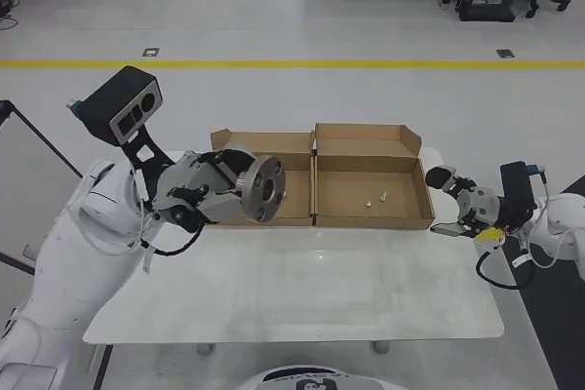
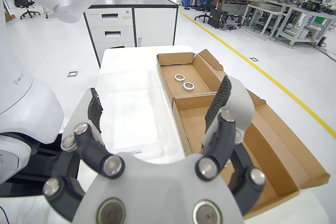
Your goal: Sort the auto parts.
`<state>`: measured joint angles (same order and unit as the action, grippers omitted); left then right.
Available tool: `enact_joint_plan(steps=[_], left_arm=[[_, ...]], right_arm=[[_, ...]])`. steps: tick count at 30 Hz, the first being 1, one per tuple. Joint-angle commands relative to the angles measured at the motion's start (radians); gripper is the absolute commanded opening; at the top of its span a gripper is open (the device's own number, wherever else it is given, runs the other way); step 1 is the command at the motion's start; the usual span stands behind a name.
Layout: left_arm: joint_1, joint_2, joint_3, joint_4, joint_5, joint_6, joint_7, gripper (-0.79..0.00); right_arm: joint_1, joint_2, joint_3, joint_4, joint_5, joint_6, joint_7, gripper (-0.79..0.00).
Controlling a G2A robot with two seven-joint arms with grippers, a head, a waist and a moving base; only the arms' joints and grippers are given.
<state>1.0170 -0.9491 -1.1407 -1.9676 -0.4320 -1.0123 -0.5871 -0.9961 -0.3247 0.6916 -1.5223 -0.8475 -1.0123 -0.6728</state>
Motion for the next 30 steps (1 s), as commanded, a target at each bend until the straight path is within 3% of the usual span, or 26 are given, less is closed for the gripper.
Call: enact_joint_plan(steps=[1,9,16,23,30], left_arm=[[0.006,-0.009,-0.007,-0.012,-0.043,0.000,-0.008,-0.785],[0.051,-0.070,-0.066,-0.058,-0.251,0.000,-0.071,-0.785],[0.096,-0.147,-0.141,-0.063,-0.430,0.000,-0.221,-0.785],[0.120,-0.197,-0.166,-0.045,-0.383,0.000,-0.221,-0.785],[0.127,-0.211,-0.163,-0.007,-0.272,0.000,-0.221,-0.785]], right_arm=[[0.000,0.000,0.000,0.000,0.000,0.000,-0.001,0.000],[0.000,0.000,0.000,0.000,0.000,0.000,-0.001,0.000],[0.000,0.000,0.000,0.000,0.000,0.000,-0.001,0.000],[0.000,0.000,0.000,0.000,0.000,0.000,-0.001,0.000],[0.000,0.000,0.000,0.000,0.000,0.000,-0.001,0.000]])
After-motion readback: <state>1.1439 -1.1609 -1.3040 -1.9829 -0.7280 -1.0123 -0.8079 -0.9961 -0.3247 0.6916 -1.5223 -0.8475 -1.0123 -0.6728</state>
